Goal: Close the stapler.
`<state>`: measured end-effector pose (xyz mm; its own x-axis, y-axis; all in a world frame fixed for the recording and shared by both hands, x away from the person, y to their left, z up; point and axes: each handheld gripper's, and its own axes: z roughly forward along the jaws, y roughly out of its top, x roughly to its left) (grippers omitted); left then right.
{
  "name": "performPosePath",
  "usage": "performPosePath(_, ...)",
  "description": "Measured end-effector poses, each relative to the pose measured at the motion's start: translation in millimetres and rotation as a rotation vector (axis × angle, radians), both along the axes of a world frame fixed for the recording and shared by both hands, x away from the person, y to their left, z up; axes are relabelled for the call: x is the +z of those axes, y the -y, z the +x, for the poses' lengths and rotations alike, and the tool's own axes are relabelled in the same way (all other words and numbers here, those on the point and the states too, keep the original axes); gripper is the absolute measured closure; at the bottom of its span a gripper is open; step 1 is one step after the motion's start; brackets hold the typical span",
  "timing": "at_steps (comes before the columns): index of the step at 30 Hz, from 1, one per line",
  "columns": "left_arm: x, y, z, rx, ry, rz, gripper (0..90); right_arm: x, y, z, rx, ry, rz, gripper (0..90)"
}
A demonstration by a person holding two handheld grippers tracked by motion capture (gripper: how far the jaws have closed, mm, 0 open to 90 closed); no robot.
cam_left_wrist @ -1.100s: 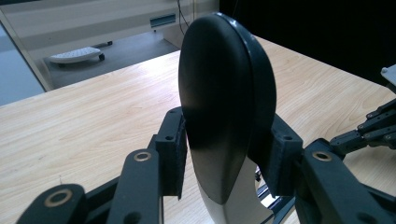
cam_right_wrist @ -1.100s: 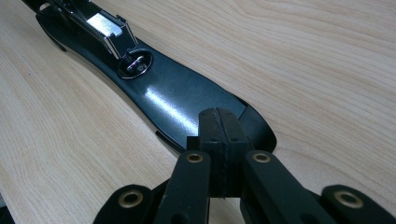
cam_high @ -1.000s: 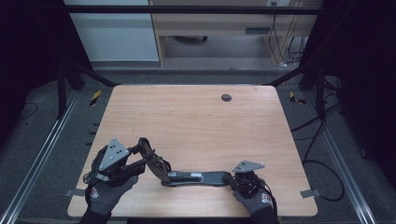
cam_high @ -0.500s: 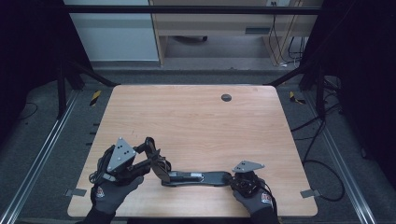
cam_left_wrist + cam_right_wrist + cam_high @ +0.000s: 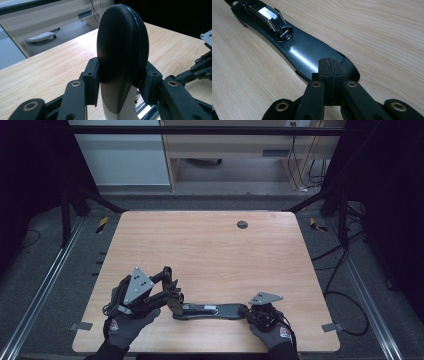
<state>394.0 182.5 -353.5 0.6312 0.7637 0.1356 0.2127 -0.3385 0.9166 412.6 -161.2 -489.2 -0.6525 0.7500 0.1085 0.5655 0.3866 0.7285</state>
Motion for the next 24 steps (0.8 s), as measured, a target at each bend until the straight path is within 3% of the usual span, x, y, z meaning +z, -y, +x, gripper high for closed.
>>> performPosePath(4, -0.1, 3.6, -0.6, -0.003, -0.010, 0.001, 56.3, 0.0, -0.1, -0.1, -0.001, 0.000, -0.001, 90.0)
performPosePath(6, 0.3, 5.0, 0.3, -0.005, 0.007, 0.011, 56.3, 0.0, -0.1, -0.1, -0.001, 0.000, 0.000, 90.0)
performPosePath(9, 0.0, 7.9, -0.5, -0.007, -0.004, 0.014, 56.2, 0.0, -0.1, 0.0, -0.001, 0.000, 0.000, 90.0)
performPosePath(24, -0.6, 23.7, -0.7, -0.019, 0.016, 0.049, 55.9, 0.1, -0.5, -0.2, 0.000, 0.002, -0.003, 90.0)
